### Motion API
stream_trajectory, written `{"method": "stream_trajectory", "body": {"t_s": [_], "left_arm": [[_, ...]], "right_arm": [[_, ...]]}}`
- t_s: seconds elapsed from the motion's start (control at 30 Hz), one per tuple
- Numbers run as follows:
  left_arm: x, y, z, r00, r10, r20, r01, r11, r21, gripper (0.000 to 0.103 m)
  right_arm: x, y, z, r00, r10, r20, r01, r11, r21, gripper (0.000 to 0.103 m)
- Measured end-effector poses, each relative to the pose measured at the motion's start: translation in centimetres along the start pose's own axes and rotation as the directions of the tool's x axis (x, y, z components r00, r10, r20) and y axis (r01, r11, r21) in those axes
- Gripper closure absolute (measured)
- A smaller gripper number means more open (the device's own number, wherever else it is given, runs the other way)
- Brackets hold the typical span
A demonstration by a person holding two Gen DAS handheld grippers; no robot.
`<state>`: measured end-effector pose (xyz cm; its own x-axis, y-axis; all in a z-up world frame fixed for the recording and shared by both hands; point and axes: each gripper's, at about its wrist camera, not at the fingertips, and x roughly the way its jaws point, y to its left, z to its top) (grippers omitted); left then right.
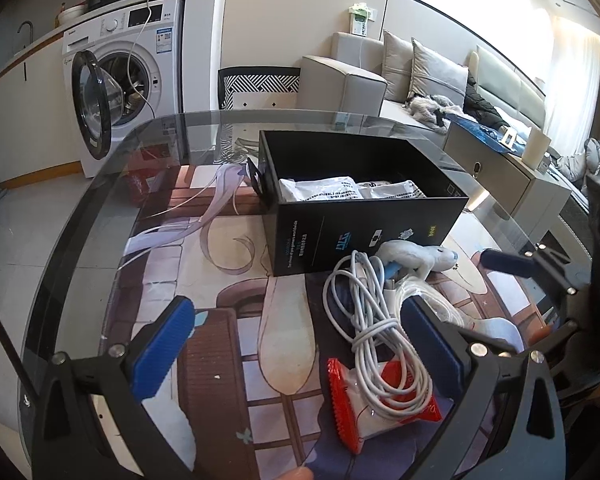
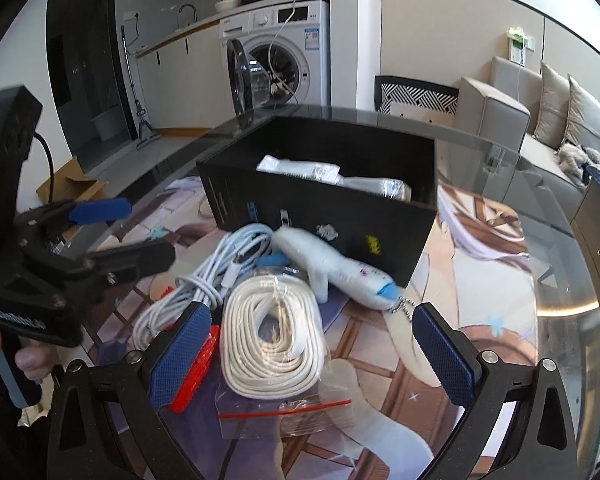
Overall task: Organize soft objects
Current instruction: 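Open the left tool to drop its white packet into the box, then reach the right tool to the clear bag of white rope and grasp it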
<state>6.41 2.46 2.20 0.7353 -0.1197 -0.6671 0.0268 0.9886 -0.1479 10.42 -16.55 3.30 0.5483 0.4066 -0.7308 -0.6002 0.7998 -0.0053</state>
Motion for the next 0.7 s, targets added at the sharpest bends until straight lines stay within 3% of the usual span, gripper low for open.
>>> {"method": "stream_trajectory", "body": {"t_s": [0.33, 0.7], "left_arm": [[0.3, 1.2, 0.1, 1.0, 0.009, 0.0, -0.009, 0.998, -0.06, 0.0], [0.8, 0.9, 0.0, 1.0, 0.0, -0.018, -0.001, 0.999, -0.046, 0.0]], "right_arm": [[1.5, 0.5, -0.8, 0.998, -0.001, -0.058, 0.0, 1.0, -0.029, 0.001], [3.4, 1.2, -1.1, 0.992, -0.004, -0.125, 0.001, 1.0, -0.03, 0.001]]}}
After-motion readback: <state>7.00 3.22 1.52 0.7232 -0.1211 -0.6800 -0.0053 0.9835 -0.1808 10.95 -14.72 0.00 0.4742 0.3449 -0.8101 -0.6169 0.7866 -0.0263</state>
